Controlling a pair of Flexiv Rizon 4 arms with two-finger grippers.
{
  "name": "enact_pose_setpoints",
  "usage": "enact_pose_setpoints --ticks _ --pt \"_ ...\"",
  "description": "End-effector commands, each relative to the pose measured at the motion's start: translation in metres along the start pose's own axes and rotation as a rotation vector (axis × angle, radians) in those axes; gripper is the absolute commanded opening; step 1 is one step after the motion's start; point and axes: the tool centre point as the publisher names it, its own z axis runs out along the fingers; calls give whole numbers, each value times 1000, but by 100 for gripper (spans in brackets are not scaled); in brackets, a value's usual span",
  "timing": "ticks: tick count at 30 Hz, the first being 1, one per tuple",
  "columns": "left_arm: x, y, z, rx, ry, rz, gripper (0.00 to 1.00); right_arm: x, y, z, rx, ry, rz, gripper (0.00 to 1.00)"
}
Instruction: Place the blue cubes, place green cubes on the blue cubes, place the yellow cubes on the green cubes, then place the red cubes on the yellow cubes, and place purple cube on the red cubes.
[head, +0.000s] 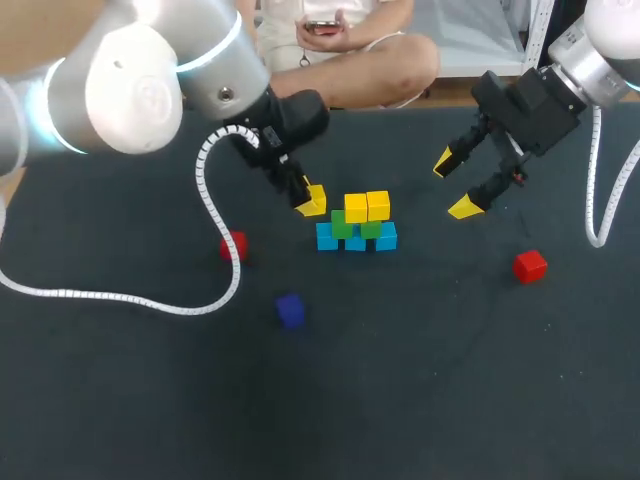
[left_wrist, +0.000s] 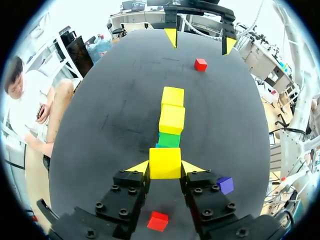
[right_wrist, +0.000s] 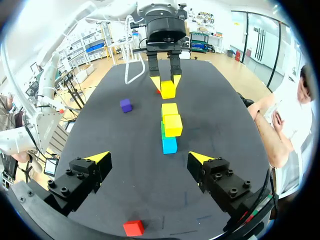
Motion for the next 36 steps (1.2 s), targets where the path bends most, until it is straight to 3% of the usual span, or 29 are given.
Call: enact_pose_setpoints --ticks 1,36 --pt "-5 6 4 4 4 -3 0 0 0 0 0 -2 -1 100" --pt "-17 15 22 20 -33 35 0 0 0 0 0 -2 -1 100"
